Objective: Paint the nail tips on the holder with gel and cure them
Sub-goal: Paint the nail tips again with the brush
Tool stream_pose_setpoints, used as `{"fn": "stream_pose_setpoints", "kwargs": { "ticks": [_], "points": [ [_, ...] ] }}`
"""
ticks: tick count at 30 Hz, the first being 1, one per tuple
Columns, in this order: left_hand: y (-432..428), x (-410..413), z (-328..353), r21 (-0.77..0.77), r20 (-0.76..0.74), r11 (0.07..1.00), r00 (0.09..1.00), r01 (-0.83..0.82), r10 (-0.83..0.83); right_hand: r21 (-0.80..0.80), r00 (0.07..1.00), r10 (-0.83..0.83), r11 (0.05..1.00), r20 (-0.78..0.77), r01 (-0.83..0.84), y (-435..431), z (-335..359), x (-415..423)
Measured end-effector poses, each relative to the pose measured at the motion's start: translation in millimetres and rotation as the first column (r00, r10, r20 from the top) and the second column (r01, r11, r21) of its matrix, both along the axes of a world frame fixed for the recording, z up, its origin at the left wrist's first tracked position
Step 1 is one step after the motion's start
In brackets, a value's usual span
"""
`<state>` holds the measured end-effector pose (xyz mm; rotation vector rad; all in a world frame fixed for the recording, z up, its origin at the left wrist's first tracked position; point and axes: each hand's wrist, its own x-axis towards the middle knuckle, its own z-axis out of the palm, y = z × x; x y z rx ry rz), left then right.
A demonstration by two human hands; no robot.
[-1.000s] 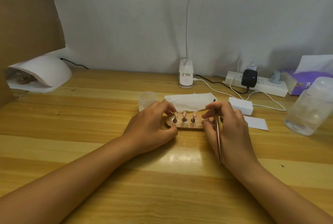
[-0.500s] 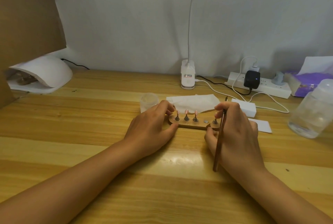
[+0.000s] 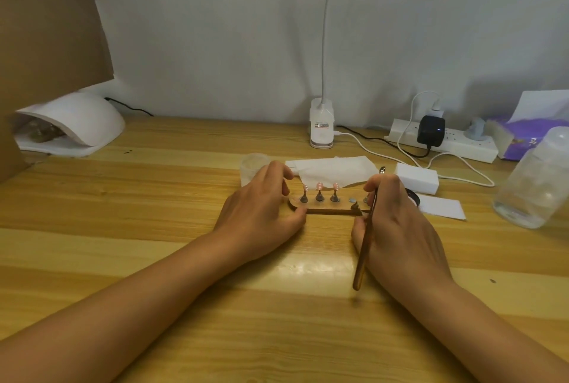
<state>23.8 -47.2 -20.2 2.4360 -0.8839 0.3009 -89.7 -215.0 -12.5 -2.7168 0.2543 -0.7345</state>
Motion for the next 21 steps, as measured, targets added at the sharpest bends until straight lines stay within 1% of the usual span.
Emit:
{"fn": "stream_pose_setpoints", "kwargs": {
  "ticks": [5,8,12,18,21],
  "points": [
    [1,-5,3,-0.051,0.006,0.998,1.000,0.025,-0.025,-0.035,1.000,-0.003,0.999,0.006,0.003,0,-1,0],
    [2,-10,5,0.011,0.051,0.994,0.993,0.108,-0.108,-0.042,1.000,-0.010,0.999,0.022,0.011,1,-1,0],
    [3,-16,6,0.081,0.185,0.977,0.960,0.198,-0.210,-0.062,1.000,-0.006,0.998,0.027,0.007,1,0,-2],
    [4,-17,7,0.081,0.175,0.968,0.952,0.239,-0.249,-0.091,1.000,-0.004,0.996,0.017,0.005,1,1,-2],
    [3,-18,7,0.105,0.173,0.966,0.952,0.237,-0.252,-0.072,1.000,-0.007,0.997,0.016,0.008,0,0,-1]
  ]
}}
